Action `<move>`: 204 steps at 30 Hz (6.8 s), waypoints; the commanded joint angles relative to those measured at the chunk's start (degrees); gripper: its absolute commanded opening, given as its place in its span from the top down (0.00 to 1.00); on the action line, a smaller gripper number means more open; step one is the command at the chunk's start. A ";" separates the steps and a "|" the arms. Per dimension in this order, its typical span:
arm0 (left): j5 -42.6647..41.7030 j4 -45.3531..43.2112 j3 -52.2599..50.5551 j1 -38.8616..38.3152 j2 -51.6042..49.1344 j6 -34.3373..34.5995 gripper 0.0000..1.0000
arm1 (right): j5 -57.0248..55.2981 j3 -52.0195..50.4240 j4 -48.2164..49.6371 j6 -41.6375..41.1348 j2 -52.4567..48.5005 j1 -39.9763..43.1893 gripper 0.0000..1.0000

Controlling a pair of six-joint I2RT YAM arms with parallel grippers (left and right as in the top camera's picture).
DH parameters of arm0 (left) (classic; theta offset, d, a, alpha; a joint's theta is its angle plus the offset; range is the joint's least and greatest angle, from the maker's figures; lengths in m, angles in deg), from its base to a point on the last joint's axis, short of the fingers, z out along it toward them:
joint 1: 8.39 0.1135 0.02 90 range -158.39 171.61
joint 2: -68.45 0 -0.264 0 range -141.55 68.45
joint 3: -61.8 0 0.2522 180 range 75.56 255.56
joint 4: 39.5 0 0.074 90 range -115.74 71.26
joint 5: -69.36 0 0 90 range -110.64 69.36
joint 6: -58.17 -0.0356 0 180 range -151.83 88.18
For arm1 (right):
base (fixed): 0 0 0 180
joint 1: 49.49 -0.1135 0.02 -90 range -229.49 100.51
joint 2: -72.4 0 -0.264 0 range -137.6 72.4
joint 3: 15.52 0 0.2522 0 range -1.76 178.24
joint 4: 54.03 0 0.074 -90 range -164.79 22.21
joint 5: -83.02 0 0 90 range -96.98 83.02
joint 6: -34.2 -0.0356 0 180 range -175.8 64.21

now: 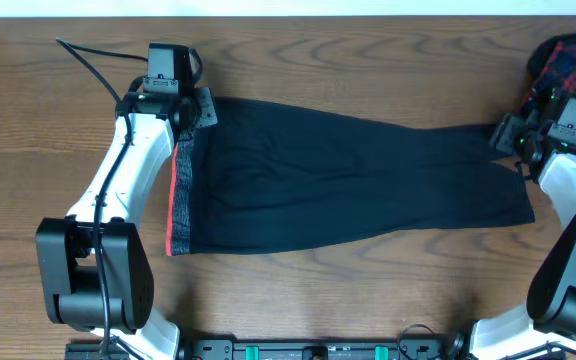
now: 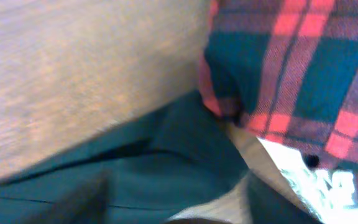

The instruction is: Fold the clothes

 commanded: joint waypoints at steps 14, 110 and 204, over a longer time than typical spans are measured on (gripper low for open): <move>0.07 0.20 0.59 -0.09 -0.13 -0.55 0.73 | 3.32 1.01 1.11 4.44 0.63 6.12 0.40; -8.22 -31.15 2.47 -23.56 -26.75 -8.15 0.94 | 20.83 1.62 -42.93 5.62 40.46 -5.20 0.18; -0.48 2.29 5.57 -17.49 -12.41 -2.62 0.94 | 16.79 1.64 -23.52 0.44 22.91 2.67 0.99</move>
